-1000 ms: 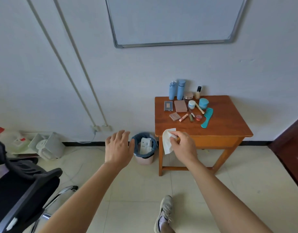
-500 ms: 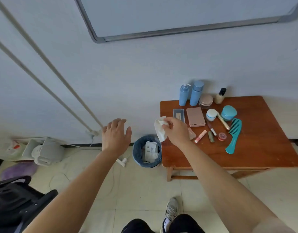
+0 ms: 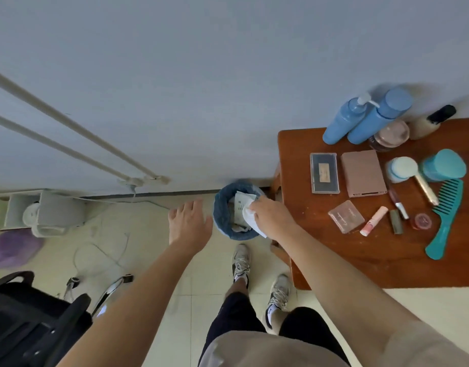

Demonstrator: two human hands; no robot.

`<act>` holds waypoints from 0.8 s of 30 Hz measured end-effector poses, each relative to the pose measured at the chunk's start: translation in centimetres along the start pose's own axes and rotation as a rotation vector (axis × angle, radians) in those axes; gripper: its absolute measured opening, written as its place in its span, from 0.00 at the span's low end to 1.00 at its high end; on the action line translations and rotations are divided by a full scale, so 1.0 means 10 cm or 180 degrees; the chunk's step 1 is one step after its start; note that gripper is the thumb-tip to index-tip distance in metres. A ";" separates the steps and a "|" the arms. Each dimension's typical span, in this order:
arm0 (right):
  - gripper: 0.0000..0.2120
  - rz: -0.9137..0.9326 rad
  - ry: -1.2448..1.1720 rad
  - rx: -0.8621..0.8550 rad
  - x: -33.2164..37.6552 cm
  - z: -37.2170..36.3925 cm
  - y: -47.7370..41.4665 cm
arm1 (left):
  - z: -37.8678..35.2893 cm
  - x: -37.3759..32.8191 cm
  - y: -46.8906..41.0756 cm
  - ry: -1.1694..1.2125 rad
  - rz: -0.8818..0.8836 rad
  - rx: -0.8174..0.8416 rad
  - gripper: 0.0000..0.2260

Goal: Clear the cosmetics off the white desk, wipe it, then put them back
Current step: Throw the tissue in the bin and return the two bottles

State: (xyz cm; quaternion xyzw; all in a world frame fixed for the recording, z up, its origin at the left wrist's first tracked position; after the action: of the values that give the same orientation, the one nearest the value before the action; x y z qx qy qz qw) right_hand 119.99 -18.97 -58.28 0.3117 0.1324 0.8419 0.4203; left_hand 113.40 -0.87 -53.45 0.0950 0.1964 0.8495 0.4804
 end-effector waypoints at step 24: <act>0.14 -0.0832 -0.1049 -0.1643 -0.63 1.56 1.10 | 1.42 -1.41 -0.50 0.0375 -0.1436 -0.0783 0.21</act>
State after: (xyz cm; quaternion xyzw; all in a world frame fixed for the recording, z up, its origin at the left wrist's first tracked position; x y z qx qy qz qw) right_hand 125.87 -31.30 -43.54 0.3072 -0.1162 0.7249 0.6055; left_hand 129.60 -7.12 -42.31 -0.0599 0.1354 0.7424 0.6534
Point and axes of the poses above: each hand's wrist, its own y-axis away from the middle knuckle, its own z-axis out of the back of the hand, x = y × z, the point moved 7 cm from there along -y, towards the middle knuckle, and after that the axes turned 11 degrees about z, right-handed, at the moved point
